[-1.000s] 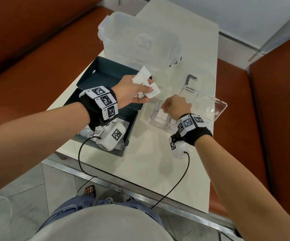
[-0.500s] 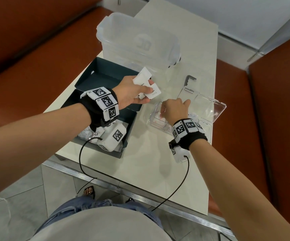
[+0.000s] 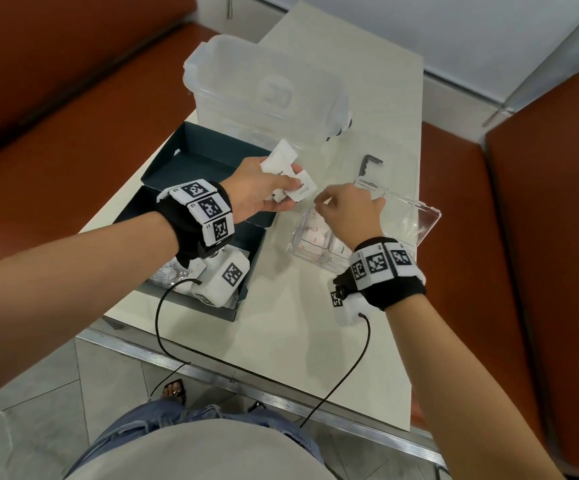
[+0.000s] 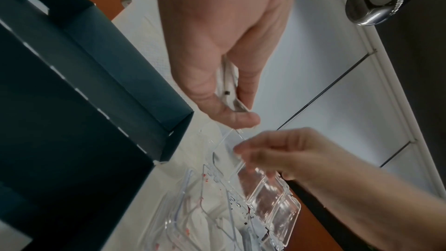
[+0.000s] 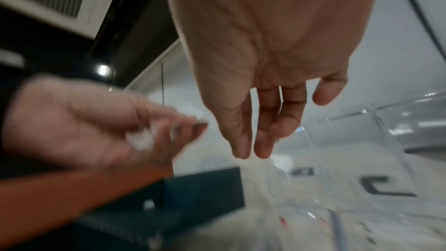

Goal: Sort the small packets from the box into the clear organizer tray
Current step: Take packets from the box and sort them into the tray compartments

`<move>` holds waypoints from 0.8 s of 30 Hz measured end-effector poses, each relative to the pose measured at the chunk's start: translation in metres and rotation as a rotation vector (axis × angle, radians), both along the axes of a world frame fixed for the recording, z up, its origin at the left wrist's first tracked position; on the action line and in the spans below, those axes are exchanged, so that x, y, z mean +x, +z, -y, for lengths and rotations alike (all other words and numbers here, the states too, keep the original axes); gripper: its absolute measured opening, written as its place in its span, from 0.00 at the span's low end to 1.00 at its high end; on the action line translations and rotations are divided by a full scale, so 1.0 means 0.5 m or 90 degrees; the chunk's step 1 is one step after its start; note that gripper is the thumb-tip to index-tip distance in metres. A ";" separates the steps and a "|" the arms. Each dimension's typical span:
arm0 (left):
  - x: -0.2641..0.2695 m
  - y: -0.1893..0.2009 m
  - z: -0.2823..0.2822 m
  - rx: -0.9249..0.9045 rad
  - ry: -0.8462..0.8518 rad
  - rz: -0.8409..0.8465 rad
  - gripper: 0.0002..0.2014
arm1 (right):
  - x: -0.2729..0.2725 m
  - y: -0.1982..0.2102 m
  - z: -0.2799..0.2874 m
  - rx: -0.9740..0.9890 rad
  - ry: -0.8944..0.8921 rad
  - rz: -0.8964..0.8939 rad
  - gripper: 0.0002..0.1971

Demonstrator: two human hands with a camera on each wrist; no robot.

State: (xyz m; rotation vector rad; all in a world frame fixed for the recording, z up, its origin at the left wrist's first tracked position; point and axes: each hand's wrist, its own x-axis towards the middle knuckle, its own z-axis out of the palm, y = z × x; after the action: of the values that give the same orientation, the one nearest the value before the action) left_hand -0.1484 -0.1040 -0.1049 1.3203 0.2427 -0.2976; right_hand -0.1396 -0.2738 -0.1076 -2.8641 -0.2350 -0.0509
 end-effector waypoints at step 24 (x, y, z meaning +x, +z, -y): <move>0.002 0.038 0.057 -0.182 -0.037 -0.038 0.12 | -0.047 0.100 0.047 0.666 -0.182 -0.063 0.05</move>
State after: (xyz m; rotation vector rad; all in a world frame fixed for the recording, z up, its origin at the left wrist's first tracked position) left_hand -0.1473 -0.1326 -0.0859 1.0388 0.2043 -0.4058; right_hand -0.1632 -0.2975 -0.0575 -1.8275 0.1842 -0.0624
